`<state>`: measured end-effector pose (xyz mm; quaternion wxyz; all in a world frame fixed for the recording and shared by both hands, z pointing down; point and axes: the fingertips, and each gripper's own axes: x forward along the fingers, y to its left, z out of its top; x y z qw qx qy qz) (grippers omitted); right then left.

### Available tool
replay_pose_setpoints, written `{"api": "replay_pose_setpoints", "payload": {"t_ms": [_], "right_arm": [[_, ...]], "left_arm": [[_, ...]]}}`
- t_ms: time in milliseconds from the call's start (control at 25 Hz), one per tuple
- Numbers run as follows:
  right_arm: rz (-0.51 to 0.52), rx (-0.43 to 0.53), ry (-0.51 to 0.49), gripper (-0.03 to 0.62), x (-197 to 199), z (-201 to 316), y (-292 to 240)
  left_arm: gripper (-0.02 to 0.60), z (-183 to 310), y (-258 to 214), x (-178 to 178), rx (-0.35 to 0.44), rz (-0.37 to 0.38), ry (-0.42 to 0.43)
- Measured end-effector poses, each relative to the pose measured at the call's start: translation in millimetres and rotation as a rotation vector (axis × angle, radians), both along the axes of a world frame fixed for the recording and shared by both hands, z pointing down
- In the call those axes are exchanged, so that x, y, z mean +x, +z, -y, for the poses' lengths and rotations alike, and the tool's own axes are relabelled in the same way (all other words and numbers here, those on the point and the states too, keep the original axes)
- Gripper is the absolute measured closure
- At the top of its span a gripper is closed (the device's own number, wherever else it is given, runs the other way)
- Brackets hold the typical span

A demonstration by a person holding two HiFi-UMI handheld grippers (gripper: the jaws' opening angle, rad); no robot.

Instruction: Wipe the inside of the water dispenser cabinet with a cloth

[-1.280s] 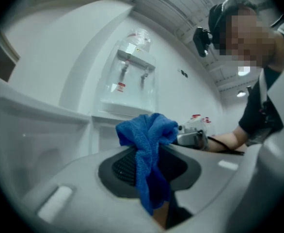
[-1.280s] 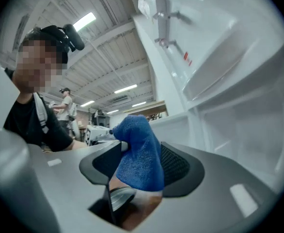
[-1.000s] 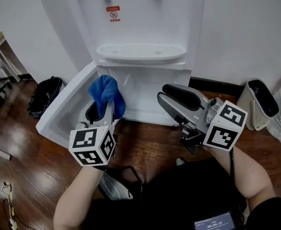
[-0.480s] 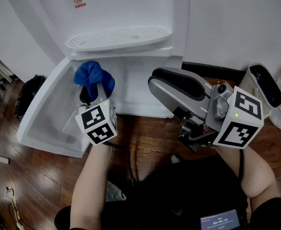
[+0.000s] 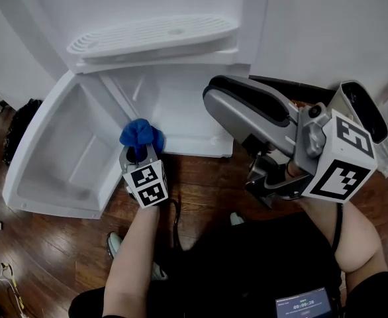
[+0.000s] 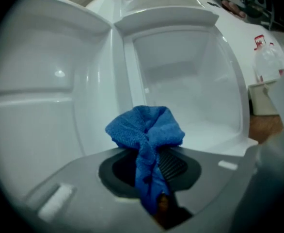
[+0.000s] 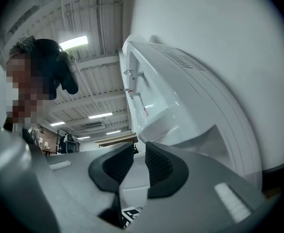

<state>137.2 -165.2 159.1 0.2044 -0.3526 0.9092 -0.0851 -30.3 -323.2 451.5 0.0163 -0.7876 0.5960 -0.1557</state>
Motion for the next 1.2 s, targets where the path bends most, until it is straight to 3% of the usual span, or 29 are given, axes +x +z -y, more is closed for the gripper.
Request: {"api": "replay_pose_setpoints", "payload": {"t_ms": [120, 240, 480, 760, 920, 1080, 1200], "right_arm": [[0.052, 0.003, 0.029, 0.525, 12, 4, -5], [0.109, 0.034, 0.082, 0.531, 30, 2, -18], [0.181, 0.142, 0.184, 0.542, 62, -15, -45], [0.274, 0.108, 0.210, 0.546, 84, -7, -44], [0.324, 0.104, 0.239, 0.552, 95, -8, -44], [0.360, 0.105, 0.256, 0.557, 107, -10, -45], [0.384, 0.099, 0.262, 0.559, 114, -11, -44]], "left_arm": [[0.482, -9, 11, 30, -0.072, -0.050, 0.105], [0.483, -27, 24, 73, -0.125, -0.026, 0.235], [0.483, -73, 31, 142, -0.197, -0.041, 0.385], [0.483, -143, 38, 221, -0.281, -0.006, 0.645], [0.483, -151, 28, 235, -0.268, -0.028, 0.642], [0.483, -131, -11, 224, -0.163, -0.064, 0.526], [0.482, -124, -48, 226, -0.091, -0.053, 0.526]]}}
